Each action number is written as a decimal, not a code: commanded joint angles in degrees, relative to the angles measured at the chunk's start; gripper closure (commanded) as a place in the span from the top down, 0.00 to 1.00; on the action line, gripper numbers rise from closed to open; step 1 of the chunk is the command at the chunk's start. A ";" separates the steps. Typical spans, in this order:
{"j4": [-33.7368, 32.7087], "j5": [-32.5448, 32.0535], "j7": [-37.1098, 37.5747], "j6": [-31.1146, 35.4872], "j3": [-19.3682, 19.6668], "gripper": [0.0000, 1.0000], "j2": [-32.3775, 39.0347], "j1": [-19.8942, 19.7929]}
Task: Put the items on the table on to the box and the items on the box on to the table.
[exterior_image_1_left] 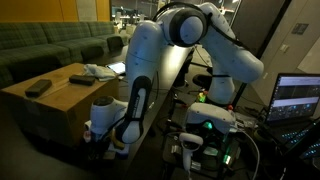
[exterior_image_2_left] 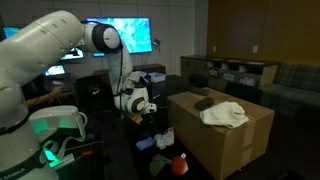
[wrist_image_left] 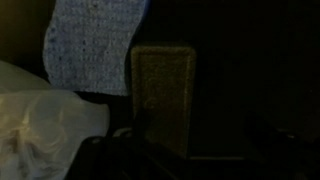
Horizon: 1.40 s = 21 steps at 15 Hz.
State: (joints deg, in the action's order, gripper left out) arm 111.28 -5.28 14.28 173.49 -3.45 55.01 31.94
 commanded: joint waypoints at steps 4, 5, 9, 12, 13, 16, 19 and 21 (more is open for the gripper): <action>-0.20 1.12 -1.68 1.41 0.94 1.00 -0.18 -0.04; -0.21 1.10 -1.73 1.49 1.01 1.00 -0.14 -0.03; -0.46 1.00 -2.04 1.38 1.21 1.00 0.45 -0.27; -0.68 1.06 -2.43 1.35 0.85 1.00 1.13 -0.90; -0.75 1.08 -2.54 1.31 0.69 1.00 1.36 -1.14; -0.88 1.15 -2.83 1.21 0.22 1.00 1.96 -1.72; -1.25 1.10 -3.18 0.92 -0.23 1.00 2.81 -2.17; -1.33 1.06 -3.42 0.72 -0.46 0.90 3.15 -2.37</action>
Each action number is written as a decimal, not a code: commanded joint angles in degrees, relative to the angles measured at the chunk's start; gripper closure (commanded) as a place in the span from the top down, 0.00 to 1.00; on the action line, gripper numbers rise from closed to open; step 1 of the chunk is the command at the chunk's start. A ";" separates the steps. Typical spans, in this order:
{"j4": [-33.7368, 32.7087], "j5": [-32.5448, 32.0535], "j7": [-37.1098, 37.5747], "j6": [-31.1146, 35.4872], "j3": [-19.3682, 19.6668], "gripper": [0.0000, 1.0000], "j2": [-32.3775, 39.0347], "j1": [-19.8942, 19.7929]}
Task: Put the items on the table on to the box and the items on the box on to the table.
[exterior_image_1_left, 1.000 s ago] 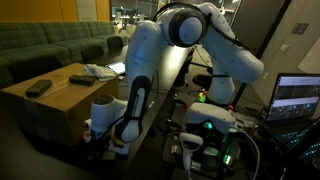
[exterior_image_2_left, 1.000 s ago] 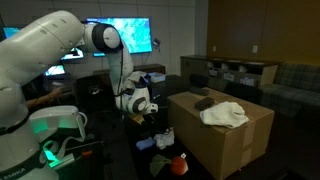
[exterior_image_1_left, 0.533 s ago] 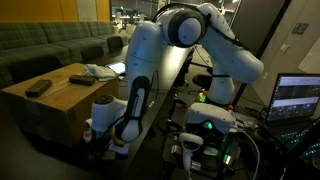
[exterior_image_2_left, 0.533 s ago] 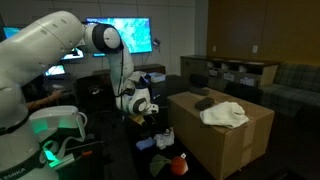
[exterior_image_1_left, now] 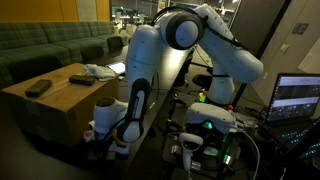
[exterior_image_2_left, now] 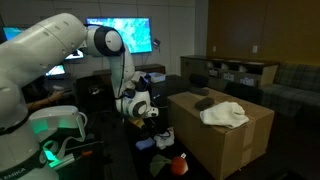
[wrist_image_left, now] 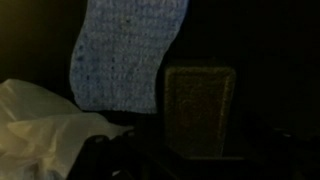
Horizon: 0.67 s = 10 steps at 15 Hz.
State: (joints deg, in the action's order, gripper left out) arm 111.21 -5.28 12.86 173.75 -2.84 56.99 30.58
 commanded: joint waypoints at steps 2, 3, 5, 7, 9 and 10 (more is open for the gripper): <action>-1.20 1.03 -2.26 0.29 -1.28 0.70 1.09 -1.15; -0.99 1.02 -2.30 0.10 -1.31 0.64 0.69 -1.09; -0.53 0.95 -2.41 -0.07 -1.38 0.46 -0.06 -0.90; 0.06 0.84 -2.17 -0.17 -0.92 0.32 -1.18 0.00; 0.52 0.78 -1.99 -0.39 -0.71 0.31 -2.12 0.75; 0.81 0.76 -1.81 -0.52 -0.46 0.31 -2.65 1.26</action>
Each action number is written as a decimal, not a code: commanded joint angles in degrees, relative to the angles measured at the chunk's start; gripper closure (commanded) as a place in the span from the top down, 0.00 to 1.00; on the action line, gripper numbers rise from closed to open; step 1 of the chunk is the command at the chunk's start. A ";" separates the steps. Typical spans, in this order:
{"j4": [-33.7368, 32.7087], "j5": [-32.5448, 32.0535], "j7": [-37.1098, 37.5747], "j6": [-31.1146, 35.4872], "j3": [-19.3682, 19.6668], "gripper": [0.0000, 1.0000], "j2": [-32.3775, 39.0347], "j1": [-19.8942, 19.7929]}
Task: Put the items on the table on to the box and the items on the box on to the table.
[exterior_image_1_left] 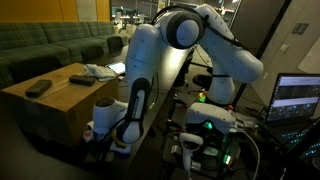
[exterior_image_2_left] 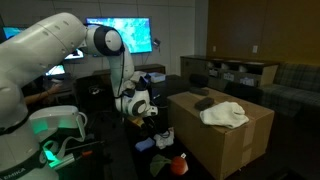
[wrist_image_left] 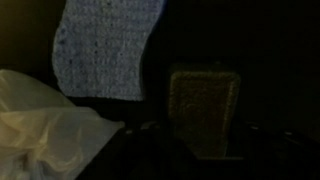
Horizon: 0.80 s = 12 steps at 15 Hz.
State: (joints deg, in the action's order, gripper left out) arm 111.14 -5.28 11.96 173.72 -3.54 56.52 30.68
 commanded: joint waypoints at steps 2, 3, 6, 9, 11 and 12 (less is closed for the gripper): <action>1.83 0.82 -0.55 -1.20 0.48 0.31 -3.77 2.07; 2.69 0.82 -0.65 -1.82 0.19 0.31 -5.12 2.13; 5.36 0.78 -0.35 -4.54 -0.13 0.31 -9.59 2.80; 8.76 -0.01 0.96 -9.02 0.85 0.31 -15.50 5.02; 11.04 -0.71 2.11 -12.85 1.28 0.31 -20.08 6.33; 12.03 -1.15 2.59 -14.26 1.35 0.31 -21.99 6.79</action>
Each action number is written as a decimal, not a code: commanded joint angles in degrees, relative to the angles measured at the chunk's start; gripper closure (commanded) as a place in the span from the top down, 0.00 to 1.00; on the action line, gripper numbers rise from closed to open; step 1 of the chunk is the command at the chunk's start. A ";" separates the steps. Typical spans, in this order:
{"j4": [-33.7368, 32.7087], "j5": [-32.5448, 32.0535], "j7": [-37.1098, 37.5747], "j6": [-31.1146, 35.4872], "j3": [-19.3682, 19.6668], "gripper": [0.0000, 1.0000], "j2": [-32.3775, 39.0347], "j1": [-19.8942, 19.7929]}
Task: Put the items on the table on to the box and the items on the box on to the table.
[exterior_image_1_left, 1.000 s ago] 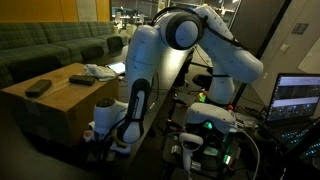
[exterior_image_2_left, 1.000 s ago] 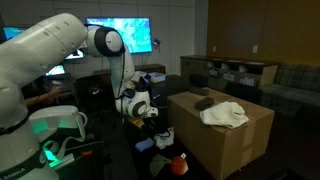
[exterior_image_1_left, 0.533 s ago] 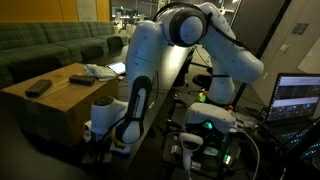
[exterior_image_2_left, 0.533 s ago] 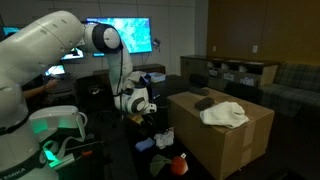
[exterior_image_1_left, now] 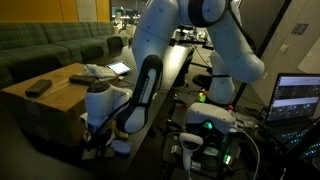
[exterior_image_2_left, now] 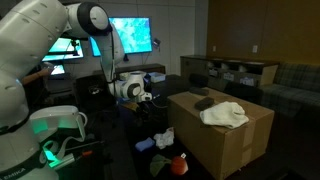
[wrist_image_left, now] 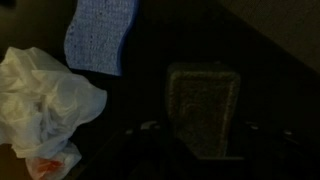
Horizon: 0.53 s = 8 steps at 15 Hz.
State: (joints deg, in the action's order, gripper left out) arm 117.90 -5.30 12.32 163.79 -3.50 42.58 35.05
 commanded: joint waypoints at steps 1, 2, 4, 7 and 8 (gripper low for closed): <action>6.08 -1.77 3.34 -6.09 1.86 0.31 -10.30 3.40; 7.12 -2.44 4.07 -7.50 1.93 0.31 -12.51 3.80; 8.25 -4.34 6.78 -10.17 2.83 0.31 -16.48 5.14; 9.34 -9.08 12.55 -13.50 4.43 0.31 -21.62 6.72; 9.42 -10.85 14.41 -14.83 4.65 0.31 -23.23 6.80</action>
State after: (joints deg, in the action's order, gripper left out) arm 124.56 -11.71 21.25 152.09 -0.59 25.71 40.32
